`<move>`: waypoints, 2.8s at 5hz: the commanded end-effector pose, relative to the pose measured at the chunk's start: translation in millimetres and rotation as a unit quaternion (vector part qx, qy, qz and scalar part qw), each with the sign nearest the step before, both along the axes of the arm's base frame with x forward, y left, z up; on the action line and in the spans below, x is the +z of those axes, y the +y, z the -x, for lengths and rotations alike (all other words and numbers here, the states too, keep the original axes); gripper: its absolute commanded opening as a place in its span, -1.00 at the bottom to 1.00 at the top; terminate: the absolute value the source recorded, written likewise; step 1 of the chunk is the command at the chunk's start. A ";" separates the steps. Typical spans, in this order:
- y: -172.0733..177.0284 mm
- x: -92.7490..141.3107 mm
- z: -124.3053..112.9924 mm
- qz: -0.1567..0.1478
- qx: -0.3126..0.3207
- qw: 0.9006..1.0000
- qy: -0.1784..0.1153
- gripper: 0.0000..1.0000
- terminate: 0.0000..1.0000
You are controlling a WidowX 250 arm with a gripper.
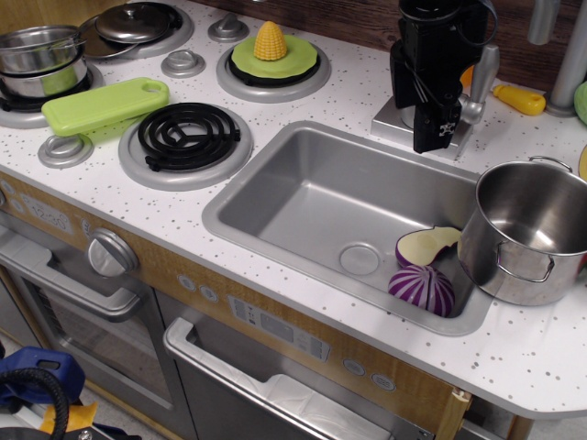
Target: Put pot in sink
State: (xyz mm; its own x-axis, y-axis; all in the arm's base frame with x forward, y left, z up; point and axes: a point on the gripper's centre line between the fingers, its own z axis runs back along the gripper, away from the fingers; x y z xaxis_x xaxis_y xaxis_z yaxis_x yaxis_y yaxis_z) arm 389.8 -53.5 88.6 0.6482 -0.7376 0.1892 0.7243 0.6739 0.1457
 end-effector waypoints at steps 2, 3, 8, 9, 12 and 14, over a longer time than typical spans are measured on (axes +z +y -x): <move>-51.7 27.4 -8.7 0.069 0.065 0.995 -0.020 1.00 -1.00; -67.2 18.3 0.6 0.088 0.095 0.991 -0.029 1.00 -1.00; -70.2 -17.9 6.7 0.129 0.110 0.984 -0.047 -1.00 -1.00; -69.5 -18.4 5.5 0.130 0.109 0.984 -0.046 -1.00 -1.00; 8.1 33.6 -19.0 0.004 -0.003 1.000 -0.012 -1.00 -1.00; 67.1 10.3 -19.8 -0.073 -0.096 0.991 -0.059 -1.00 -1.00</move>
